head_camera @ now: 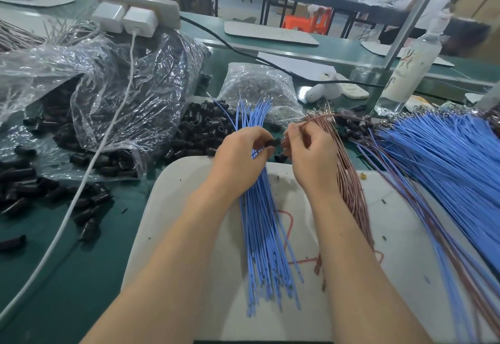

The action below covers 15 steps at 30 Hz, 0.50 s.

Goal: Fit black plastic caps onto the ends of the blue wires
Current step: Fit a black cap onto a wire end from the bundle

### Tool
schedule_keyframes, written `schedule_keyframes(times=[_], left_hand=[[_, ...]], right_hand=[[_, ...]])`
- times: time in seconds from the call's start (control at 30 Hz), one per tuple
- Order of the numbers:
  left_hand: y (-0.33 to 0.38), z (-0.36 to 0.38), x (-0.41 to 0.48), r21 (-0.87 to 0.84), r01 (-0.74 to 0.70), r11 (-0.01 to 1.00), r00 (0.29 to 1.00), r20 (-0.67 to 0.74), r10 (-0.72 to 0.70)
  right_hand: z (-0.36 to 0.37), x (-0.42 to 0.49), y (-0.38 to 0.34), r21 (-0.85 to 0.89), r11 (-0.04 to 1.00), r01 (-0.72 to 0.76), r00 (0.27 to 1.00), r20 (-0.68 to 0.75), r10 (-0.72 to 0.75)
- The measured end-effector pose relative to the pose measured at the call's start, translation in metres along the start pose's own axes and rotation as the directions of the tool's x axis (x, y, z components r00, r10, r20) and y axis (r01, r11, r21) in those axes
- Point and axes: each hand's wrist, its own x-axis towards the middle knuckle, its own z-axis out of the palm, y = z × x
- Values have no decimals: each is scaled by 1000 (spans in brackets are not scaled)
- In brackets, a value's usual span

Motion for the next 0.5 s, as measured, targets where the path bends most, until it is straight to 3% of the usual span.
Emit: schedule_keyframes(times=[0.1,0.33,0.5], left_hand=[[2,1,-1,-18,-29,999,999,-20,28],[0,1,0,-85,-19,996,997,-78,12],[7,3,-3,-225,-75,972,995,-79,58]], right_hand=[[1,0,-2,20,999,-37,996,82,35],[-4,4,-6,404,883,-239,971,96,220],[8,-3,-14,227,957,-182,967,218,132]])
